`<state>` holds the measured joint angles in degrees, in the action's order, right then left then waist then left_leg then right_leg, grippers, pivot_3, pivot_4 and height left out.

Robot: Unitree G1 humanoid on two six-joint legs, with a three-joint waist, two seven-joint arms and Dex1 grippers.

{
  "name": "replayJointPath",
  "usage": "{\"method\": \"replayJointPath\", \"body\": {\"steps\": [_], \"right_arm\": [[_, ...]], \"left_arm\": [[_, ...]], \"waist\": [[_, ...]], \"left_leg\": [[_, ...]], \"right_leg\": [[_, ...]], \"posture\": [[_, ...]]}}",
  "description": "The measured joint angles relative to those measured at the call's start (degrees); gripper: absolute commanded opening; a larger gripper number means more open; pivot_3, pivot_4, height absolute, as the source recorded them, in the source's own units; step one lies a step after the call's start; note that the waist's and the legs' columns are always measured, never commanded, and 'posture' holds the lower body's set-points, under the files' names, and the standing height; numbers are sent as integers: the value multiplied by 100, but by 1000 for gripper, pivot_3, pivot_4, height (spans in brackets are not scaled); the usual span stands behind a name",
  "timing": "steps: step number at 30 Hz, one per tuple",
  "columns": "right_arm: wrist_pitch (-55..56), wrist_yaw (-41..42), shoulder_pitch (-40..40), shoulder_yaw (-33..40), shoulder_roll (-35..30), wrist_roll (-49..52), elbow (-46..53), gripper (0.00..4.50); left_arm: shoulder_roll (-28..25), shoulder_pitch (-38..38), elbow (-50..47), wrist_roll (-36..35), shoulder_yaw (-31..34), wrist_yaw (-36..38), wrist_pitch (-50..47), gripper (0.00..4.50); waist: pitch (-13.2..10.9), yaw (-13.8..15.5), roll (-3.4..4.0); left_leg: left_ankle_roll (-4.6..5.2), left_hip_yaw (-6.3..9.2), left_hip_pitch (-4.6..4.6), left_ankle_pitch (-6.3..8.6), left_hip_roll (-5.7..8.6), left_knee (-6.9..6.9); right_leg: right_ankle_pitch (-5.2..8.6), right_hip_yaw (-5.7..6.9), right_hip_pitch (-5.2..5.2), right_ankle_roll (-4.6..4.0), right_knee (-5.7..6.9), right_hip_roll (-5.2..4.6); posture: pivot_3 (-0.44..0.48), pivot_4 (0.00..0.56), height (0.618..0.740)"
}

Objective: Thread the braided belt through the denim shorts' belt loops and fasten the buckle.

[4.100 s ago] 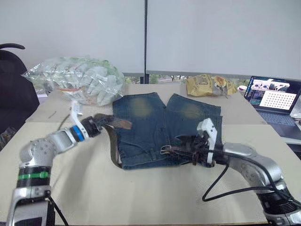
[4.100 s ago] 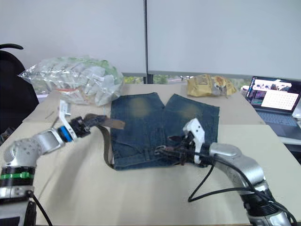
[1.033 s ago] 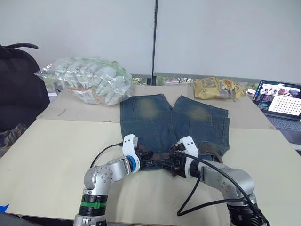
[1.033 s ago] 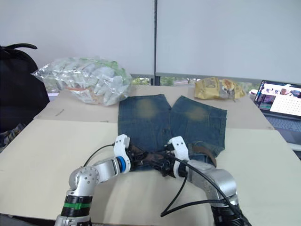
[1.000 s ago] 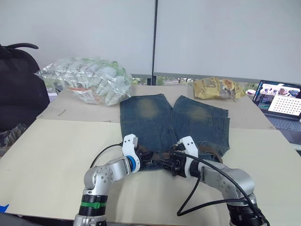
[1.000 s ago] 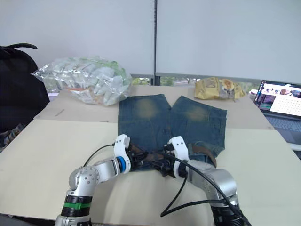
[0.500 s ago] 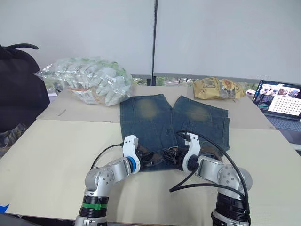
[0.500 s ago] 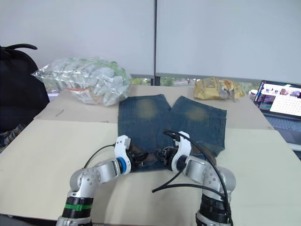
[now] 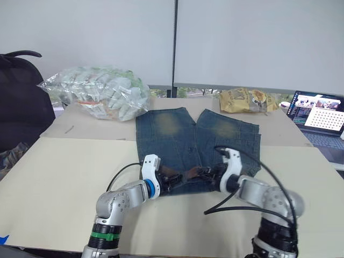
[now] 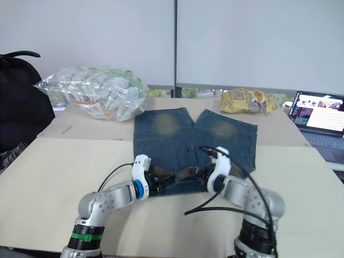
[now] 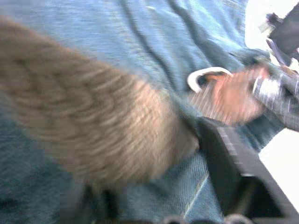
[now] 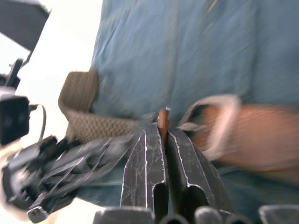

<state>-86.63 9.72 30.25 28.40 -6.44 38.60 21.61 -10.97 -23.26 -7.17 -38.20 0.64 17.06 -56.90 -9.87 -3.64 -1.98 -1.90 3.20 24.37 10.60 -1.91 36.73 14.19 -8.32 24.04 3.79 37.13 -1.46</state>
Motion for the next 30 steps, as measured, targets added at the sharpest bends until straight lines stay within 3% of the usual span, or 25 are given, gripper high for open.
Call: {"method": "replayJointPath", "body": {"steps": [8, 14, 21, 25, 30], "right_arm": [[-550, 362, 136, 1077, -824, 891, 122, 0], [-550, -204, 224, 1745, -1158, 2266, -285, 0], [-539, -1327, 45, 1671, -1139, 3695, -434, 0], [-65, -2135, -312, 1218, -1191, 4625, -507, 0], [885, -2918, -842, 557, -1844, 5834, -631, 0]], "left_arm": [[-1187, 351, -48, 527, -578, 1517, 1071, 3708], [-1858, 384, 480, 1054, -782, 2538, 2247, 3708], [-2009, 285, 1288, 1758, -802, 3107, 3612, 3708], [-1964, 295, 1386, 1916, -800, 3235, 3966, 3708], [-1955, 425, 1471, 2366, -876, 3287, 4728, 3708]], "waist": [[6, -160, 14], [6, -204, 14], [6, -198, 15], [5, -192, 16], [4, -190, 16]], "left_leg": [[2, -4, -10, -1, -6, -21], [3, -10, -14, -2, -6, -33], [10, -14, -15, -6, -6, -41], [10, -14, -9, -6, -5, -43], [11, -19, -7, -6, -4, -43]], "right_leg": [[6, -5, 3, 1, 0, 6], [10, -15, 6, 3, -1, 7], [11, -21, 8, 6, -2, 7], [11, -21, 11, 6, -2, 5], [11, -25, 9, 6, -8, 2]], "posture": [[0, 150, 740], [0, 150, 740], [0, 150, 740], [0, 150, 740], [0, 150, 740]]}}
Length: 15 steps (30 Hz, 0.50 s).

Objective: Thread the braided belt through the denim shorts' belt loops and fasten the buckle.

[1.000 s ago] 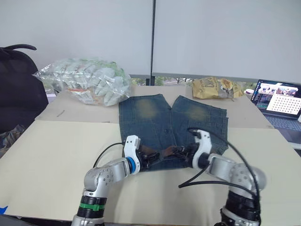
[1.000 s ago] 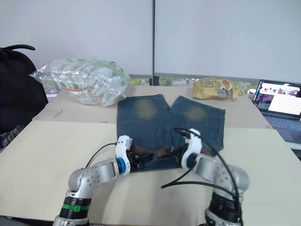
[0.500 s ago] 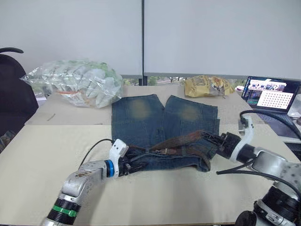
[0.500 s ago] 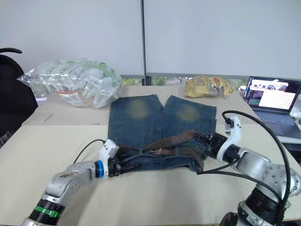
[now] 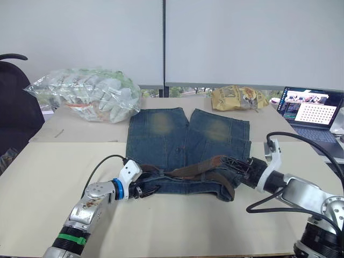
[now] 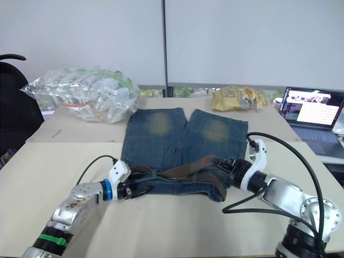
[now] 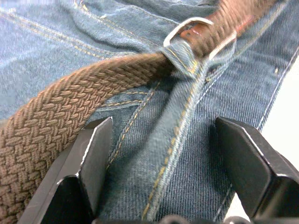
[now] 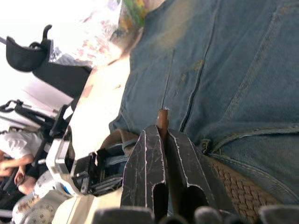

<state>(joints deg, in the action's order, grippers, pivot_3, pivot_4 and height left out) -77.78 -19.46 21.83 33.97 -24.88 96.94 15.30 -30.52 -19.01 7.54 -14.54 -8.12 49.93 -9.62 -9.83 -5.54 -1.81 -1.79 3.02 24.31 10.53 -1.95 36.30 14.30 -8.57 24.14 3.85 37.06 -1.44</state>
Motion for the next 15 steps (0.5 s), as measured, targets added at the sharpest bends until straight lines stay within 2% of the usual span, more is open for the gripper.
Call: {"method": "replayJointPath", "body": {"steps": [4, 9, 15], "right_arm": [[564, -74, -417, -358, -823, 718, -84, 0], [942, 117, -751, -576, -1623, 967, -166, 0], [1421, 314, -894, -864, -1861, 1059, -197, 0]], "left_arm": [[-27, 60, 111, 354, -56, -12, 622, 3708], [-30, 31, 342, 594, -42, -206, 1001, 3708], [-105, 234, 263, 480, 129, -82, 1036, 3708]], "waist": [[0, 15, 1], [1, 13, 2], [3, -9, 6]], "left_leg": [[0, -1, -3, 0, 0, 1], [6, -2, -11, -3, -1, 1], [8, -6, -13, -5, -6, -2]], "right_leg": [[6, -1, -5, 10, -1, 0], [14, -3, -11, 26, 0, 1], [13, -9, -8, 25, 2, 6]], "posture": [[0, 150, 740], [0, 150, 740], [0, 150, 740]]}}
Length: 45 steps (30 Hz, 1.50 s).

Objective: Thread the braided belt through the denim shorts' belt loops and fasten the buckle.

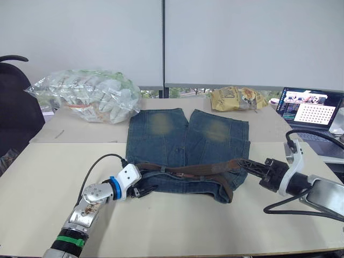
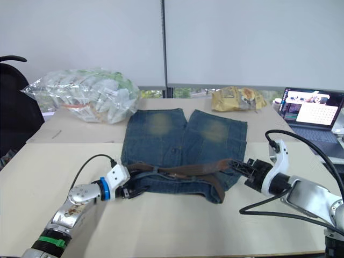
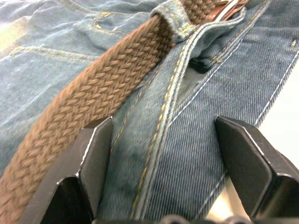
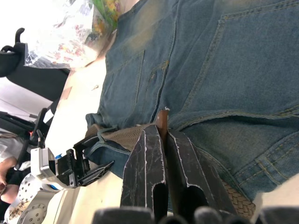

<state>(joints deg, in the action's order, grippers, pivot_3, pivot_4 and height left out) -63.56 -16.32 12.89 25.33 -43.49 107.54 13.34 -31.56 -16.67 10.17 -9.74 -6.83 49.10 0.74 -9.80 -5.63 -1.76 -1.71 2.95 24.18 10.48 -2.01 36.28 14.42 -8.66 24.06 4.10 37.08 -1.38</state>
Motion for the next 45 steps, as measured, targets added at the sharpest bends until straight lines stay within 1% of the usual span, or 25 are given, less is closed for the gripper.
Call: {"method": "replayJointPath", "body": {"steps": [3, 4, 7, 10, 14, 19, 23, 25, 26, 27, 28, 29, 30, 32, 33, 34, 35, 36, 39, 41, 43, 45], "right_arm": [[208, 1, 0, -241, 5, 152, 171, 0], [381, -19, 1, -377, 73, 228, 288, 0], [633, -72, -46, -726, 259, 383, 505, 0], [758, -88, -114, -1017, 348, 401, 652, 0], [852, -69, -223, -1101, 163, 374, 663, 0], [947, 158, -226, -1042, -81, -516, 237, 0], [947, 634, -225, -963, -267, -1093, 81, 0], [961, 1075, -200, -956, -400, -1663, 102, 779], [1007, 1353, -178, -953, -424, -1925, 130, 1038], [1088, 1663, -113, -953, -424, -2161, 169, 1407], [1109, 1864, -21, -941, -424, -2305, 218, 1704], [1113, 2117, 37, -898, -445, -2435, 284, 2203], [1113, 2242, 49, -883, -479, -2490, 324, 2442], [1120, 2836, 16, -879, -703, -2876, 403, 3106], [1135, 3129, -32, -880, -856, -3100, 444, 3522], [1200, 3486, -101, -883, -1029, -3388, 506, 3793], [1262, 3840, -187, -884, -1220, -3681, 559, 4260], [1312, 4139, -222, -902, -1334, -3934, 580, 4464], [1531, 4862, -40, -1205, -1461, -4555, 690, 4464], [1607, 5111, 340, -1539, -1378, -4888, 737, 4464], [1617, 5155, 1180, -2145, -910, -5313, 708, 4464], [1614, 5199, 1813, -2781, -448, -5719, 656, 4464]], "left_arm": [[-110, 132, -119, -63, 22, 213, 20, 3708], [-228, 192, -145, -81, 51, 336, 62, 3708], [-456, 191, -6, -66, 130, 468, 245, 3708], [-576, 190, 139, -70, 206, 578, 433, 3708], [-626, 213, 189, -189, 325, 812, 440, 3708], [-626, 260, 165, -447, 379, 1158, 332, 3708], [-625, 273, 57, -706, 446, 1376, 107, 3708], [-625, 277, -18, -855, 493, 1488, -27, 3735], [-626, 278, -53, -893, 520, 1534, -80, 3735], [-626, 279, -73, -951, 564, 1581, -116, 3735], [-629, 279, -94, -983, 583, 1611, -144, 3735], [-630, 279, -157, -1017, 586, 1654, -206, 3735], [-630, 279, -190, -1044, 586, 1677, -225, 3735], [-638, 280, -326, -1132, 632, 1717, -370, 3735], [-665, 289, -395, -1212, 689, 1740, -464, 3735], [-724, 319, -489, -1301, 749, 1759, -561, 3735], [-799, 339, -581, -1373, 818, 1795, -684, 3735], [-875, 354, -640, -1454, 890, 1818, -777, 3735], [-1025, 385, -814, -1641, 1052, 1915, -1028, 3735], [-1054, 371, -888, -1728, 1083, 1922, -1134, 3735], [-1057, 291, -878, -1737, 1113, 1914, -1195, 3735], [-1046, 141, -841, -1729, 1112, 1913, -1180, 3735]], "waist": [[1, 23, 1], [2, 27, -1], [2, 6, 0], [2, 8, 1], [2, 18, 0], [2, 28, 1], [1, 47, 1], [1, 73, 1], [1, 84, 1], [1, 88, 1], [1, 86, 1], [1, 99, 1], [1, 114, 1], [0, 162, 2], [0, 173, 2], [-1, 185, 1], [-1, 194, 1], [-1, 197, 1], [-1, 161, 1], [-2, 133, 2], [-4, 59, 0], [-4, 48, 0]], "left_leg": [[0, 0, 3, 0, 2, 0], [0, 1, 3, 0, 0, 0], [0, -1, 1, 0, -4, -2], [0, -1, 1, 0, -5, -2], [0, -2, 3, 0, -5, -2], [0, -3, 5, 0, -4, -1], [0, -2, 8, 0, -3, -1], [0, -2, 8, 0, -3, 0], [0, -2, 8, 0, -2, 1], [0, -3, 7, 0, -3, 1], [0, -3, 7, 0, -3, 0], [0, -1, 6, 0, -4, 0], [0, -1, 7, 0, -4, 0], [0, -2, 10, 0, -2, 1], [0, -4, 11, 0, -2, 1], [0, -4, 12, 0, -2, 2], [0, -3, 11, 0, -1, 1], [0, -3, 8, 0, -2, 1], [0, -8, 3, 0, -6, 2], [0, -14, -3, 0, -9, 1], [-1, -12, -7, 0, -17, 1], [-1, -4, -6, 0, -19, 1]], "right_leg": [[1, 0, 2, 0, 0, -1], [1, 1, 2, 0, -1, 0], [0, 0, 3, -1, -1, 2], [0, 0, 5, -3, 0, 2], [0, 1, 6, -3, 0, 0], [0, 1, 9, -3, -1, 0], [0, 1, 10, -2, -1, 0], [0, 2, 10, -2, -1, 0], [0, 2, 11, -1, -1, 0], [0, 2, 11, -1, -1, 0], [0, 2, 11, -1, -1, 1], [0, 4, 10, -2, -1, 2], [0, 4, 11, -2, -1, 2], [1, 4, 13, -2, -2, 0], [1, 4, 13, -1, -2, -2], [1, 5, 14, -1, -3, -2], [1, 6, 13, -1, -4, -4], [2, 7, 10, 0, -5, -3], [0, 7, 12, 0, -4, -2], [-2, 6, 13, -3, -2, -1], [-9, 7, 15, -12, -1, 9], [-9, 10, 15, -15, 2, 15]], "posture": [[0, 150, 740], [0, 150, 740], [0, 150, 740], [0, 150, 740], [0, 150, 740], [0, 150, 740], [0, 150, 740], [0, 150, 740], [0, 150, 740], [0, 150, 740], [0, 150, 740], [0, 150, 740], [0, 150, 740], [0, 150, 740], [0, 150, 740], [0, 150, 740], [0, 150, 740], [0, 150, 740], [0, 150, 740], [0, 150, 740], [0, 150, 740], [0, 150, 740]]}}
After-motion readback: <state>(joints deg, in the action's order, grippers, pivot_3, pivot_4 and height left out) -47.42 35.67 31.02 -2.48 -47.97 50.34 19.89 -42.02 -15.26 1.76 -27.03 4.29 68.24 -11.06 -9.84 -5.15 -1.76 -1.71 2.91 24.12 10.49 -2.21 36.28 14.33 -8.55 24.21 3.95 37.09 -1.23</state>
